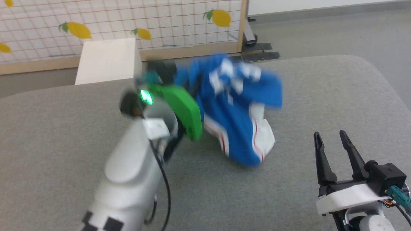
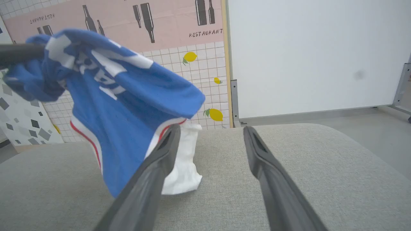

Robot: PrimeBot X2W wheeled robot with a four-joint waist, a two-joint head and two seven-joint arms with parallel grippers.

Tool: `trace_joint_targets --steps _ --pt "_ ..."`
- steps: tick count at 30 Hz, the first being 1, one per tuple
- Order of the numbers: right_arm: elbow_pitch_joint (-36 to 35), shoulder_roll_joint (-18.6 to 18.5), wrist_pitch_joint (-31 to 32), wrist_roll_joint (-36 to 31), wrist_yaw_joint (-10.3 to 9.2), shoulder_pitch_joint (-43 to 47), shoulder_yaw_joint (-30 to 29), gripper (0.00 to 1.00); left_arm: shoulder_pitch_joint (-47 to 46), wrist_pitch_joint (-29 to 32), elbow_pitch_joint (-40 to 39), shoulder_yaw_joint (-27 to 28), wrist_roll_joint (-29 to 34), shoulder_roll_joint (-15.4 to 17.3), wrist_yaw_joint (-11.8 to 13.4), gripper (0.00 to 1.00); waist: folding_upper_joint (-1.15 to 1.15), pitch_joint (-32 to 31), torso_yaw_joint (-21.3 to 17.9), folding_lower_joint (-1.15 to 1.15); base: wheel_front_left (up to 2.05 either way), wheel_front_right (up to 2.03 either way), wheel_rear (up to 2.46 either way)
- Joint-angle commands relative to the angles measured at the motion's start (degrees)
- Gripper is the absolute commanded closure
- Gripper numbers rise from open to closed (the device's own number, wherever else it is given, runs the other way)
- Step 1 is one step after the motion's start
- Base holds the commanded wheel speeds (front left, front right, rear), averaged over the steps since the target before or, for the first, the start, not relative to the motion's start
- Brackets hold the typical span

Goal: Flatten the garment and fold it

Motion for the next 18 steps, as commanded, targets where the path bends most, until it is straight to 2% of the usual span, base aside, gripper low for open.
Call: trace_joint_targets --steps 1,9,10,11,12,15,18 --pt "-0.37 0.02 0.32 -0.33 -0.09 0.78 0.23 0.00 2.61 2.34 2.08 -1.34 -0.20 -0.24 -0.06 1.00 0.00 -0.14 -1.86 0.00 0.00 0.00 0.00" --pt "-0.87 0.02 0.86 -0.26 -0.09 0.83 0.43 0.00 11.79 21.33 14.12 -9.18 0.04 -0.33 0.63 1.00 0.00 1.50 -1.77 0.00 0.00 0.00 0.00" --pt "-0.90 0.02 0.85 -0.21 -0.09 0.81 0.42 0.00 12.26 22.45 14.27 -9.48 -0.30 -0.37 0.49 0.87 0.00 1.67 -1.53 0.00 0.00 0.00 0.00" --pt "-0.91 0.02 0.84 -0.16 -0.09 0.77 0.43 0.00 12.63 23.09 14.12 -9.59 -0.70 -0.41 0.37 0.51 0.00 1.81 -1.24 0.00 0.00 0.00 0.00" --pt "-0.90 0.02 0.84 -0.08 -0.09 0.69 0.50 0.00 12.94 22.64 13.25 -9.47 -1.11 -0.46 0.29 0.00 0.00 1.99 -0.78 0.00 0.00 0.00 0.00" --pt "-0.83 0.02 0.73 0.04 -0.09 0.39 0.70 0.00 13.30 15.71 9.05 -7.69 -1.40 -0.35 0.86 0.00 0.00 2.22 0.16 0.00 0.00 0.00 0.00" --pt "-0.84 0.02 0.51 0.13 -0.09 0.01 0.61 0.00 14.07 4.09 3.08 -4.12 -1.83 -0.15 1.94 0.00 0.00 2.39 1.43 0.00 0.00 0.00 0.00"
